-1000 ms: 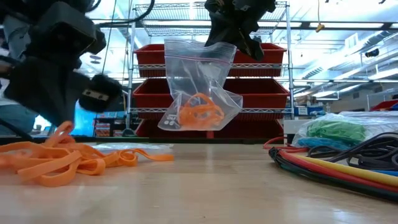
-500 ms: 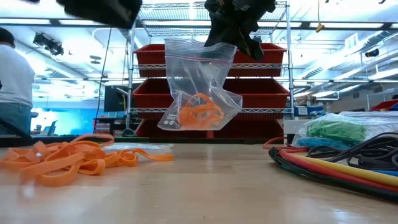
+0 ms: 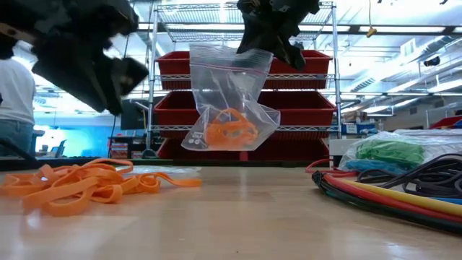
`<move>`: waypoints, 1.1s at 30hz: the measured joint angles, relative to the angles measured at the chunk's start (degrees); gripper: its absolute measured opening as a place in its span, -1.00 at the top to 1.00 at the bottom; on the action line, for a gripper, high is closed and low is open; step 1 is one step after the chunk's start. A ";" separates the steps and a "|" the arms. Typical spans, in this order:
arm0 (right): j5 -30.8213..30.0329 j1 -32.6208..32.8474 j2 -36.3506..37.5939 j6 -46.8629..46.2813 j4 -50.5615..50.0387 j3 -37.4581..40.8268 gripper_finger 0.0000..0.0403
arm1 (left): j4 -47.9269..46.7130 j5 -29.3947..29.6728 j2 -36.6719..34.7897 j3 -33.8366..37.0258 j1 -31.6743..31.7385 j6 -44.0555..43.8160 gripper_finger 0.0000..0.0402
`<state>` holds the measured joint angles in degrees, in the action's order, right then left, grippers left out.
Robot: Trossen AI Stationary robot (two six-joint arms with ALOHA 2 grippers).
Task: Sort rubber bands
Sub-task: Put the orange rubber band into the transparent zip bag
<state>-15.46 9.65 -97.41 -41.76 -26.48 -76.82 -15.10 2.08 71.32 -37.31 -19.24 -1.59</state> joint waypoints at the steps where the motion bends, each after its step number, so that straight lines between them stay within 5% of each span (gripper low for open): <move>1: 0.00 0.00 0.00 0.00 -0.02 0.00 1.00 | 4.28 -1.42 0.48 1.69 0.31 -1.28 0.43; 9: -0.07 -0.01 0.00 0.16 0.23 0.00 1.00 | 19.54 -8.03 8.01 6.78 1.91 -8.80 0.18; 20: -0.08 -0.02 0.00 0.90 0.26 0.00 1.00 | 21.52 -13.22 17.20 3.66 2.50 -10.59 0.17; 24: -0.07 -0.02 0.00 0.95 0.26 0.00 1.00 | 20.91 -13.31 17.23 3.14 3.52 -9.34 0.36; 29: -0.07 -0.02 0.00 1.03 0.26 0.00 1.00 | 19.48 -13.32 17.23 3.09 4.64 -7.17 0.90; 33: -0.04 -0.02 0.00 1.25 0.28 0.00 1.00 | 19.42 -13.31 16.38 3.09 4.70 -5.40 0.97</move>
<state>-15.51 9.63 -97.41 -40.50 -26.20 -76.82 4.32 -11.22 87.70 -34.22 -14.55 -7.00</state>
